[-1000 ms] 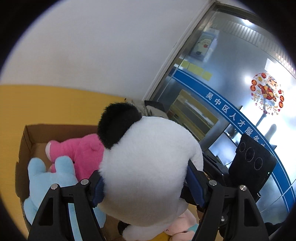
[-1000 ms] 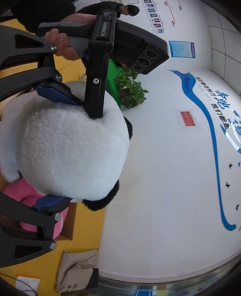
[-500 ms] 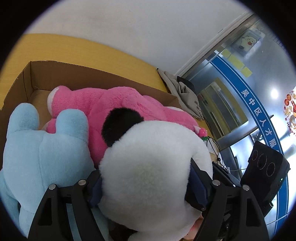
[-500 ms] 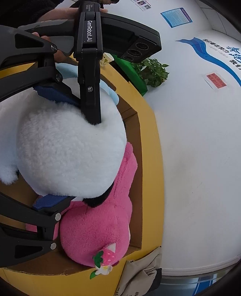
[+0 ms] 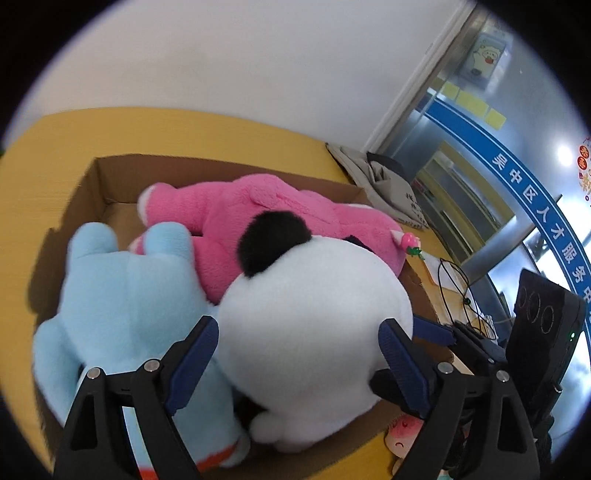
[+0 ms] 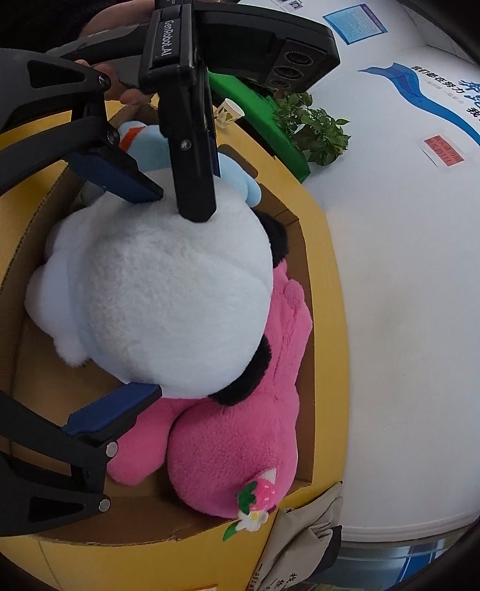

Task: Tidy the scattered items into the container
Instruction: 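Lift the panda plush with both grippers, lower it into the box, open, then move both grippers to the pink pig plush with teal body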

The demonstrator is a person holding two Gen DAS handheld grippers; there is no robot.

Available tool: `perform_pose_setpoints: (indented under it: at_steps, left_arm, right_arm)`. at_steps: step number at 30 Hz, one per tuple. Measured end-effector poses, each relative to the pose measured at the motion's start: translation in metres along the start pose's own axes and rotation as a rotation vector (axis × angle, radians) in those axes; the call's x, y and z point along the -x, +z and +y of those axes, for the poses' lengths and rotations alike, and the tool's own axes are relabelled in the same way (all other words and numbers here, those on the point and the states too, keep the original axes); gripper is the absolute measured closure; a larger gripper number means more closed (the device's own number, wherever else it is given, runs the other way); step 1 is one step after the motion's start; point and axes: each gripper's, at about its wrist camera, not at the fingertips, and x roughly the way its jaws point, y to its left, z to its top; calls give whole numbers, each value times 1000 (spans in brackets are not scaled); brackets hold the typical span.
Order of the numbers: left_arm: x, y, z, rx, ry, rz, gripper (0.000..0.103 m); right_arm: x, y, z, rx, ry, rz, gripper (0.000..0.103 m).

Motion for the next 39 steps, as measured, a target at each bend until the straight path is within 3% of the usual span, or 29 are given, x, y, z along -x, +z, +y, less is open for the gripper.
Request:
perform_pose_setpoints:
  at_steps: [3, 7, 11, 17, 22, 27, 39]
  left_arm:
    - [35, -13, -14, -28, 22, -69, 14]
    - [86, -33, -41, -89, 136, -177, 13]
    - [131, -53, -70, -141, 209, -280, 11]
    - [166, -76, -99, -194, 211, -313, 11]
    - [172, -94, -109, -201, 188, -299, 11]
    - [172, -104, -113, -178, 147, -284, 11]
    - [168, -112, -111, -154, 134, -263, 11]
  right_arm:
    - [26, -13, 4, -28, -38, -16, 0]
    - [74, -26, 17, -47, -66, -77, 0]
    - [115, -33, 38, 55, -261, -154, 0]
    - [163, -42, 53, 73, -337, -227, 0]
    - [183, -53, 69, 106, -352, -230, 0]
    - [188, -61, 75, 91, -370, -217, 0]
    - [196, -68, 88, 105, -378, -204, 0]
